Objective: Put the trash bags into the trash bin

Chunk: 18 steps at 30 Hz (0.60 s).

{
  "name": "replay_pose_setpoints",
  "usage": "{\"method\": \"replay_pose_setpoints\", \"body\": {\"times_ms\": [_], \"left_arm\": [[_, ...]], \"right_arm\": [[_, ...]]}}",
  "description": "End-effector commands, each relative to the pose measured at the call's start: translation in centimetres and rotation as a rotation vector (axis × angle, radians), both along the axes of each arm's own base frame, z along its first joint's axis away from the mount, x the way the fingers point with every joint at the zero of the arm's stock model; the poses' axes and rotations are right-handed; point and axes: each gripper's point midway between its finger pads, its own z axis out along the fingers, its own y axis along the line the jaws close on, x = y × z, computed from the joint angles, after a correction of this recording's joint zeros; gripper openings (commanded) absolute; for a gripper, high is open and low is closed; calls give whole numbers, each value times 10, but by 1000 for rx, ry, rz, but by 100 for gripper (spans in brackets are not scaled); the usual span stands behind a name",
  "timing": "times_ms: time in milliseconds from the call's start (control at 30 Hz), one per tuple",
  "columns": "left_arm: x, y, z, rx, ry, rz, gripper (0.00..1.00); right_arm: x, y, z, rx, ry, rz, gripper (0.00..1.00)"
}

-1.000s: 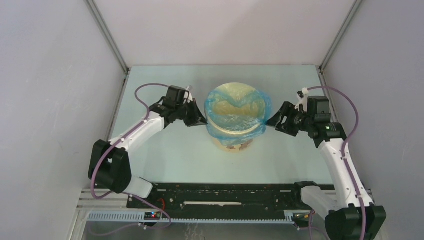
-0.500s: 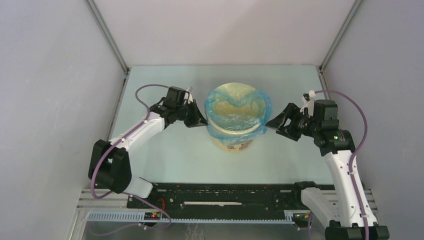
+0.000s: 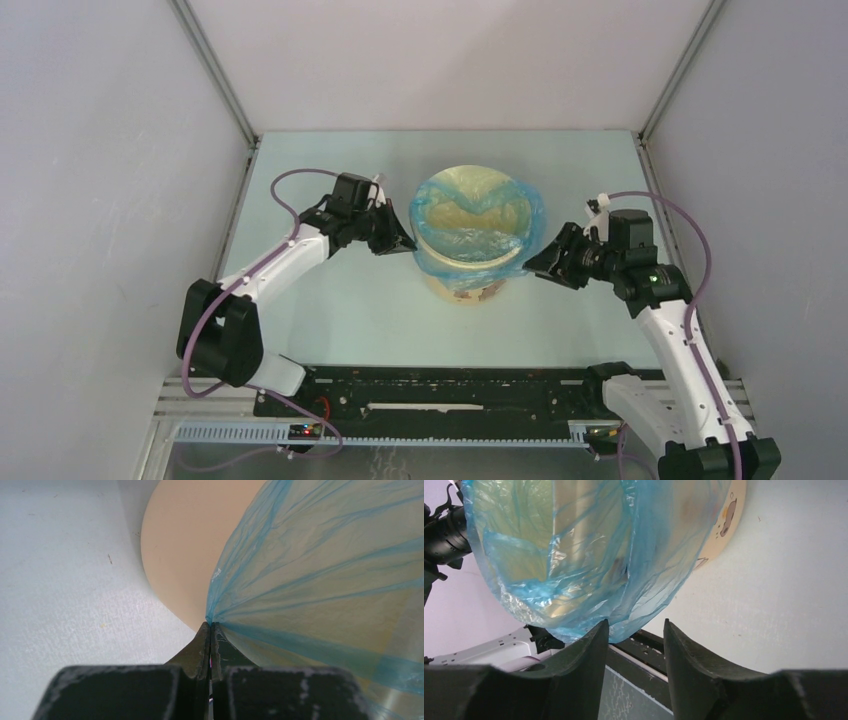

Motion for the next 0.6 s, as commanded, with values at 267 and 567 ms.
{"method": "replay_pose_setpoints", "body": {"times_ms": [267, 567], "left_arm": [[7, -11, 16, -55, -34, -11, 0], [8, -9, -10, -41, 12, 25, 0]], "right_arm": [[41, -5, -21, 30, -95, -77, 49], [58, -21, -80, -92, -51, -84, 5]]}}
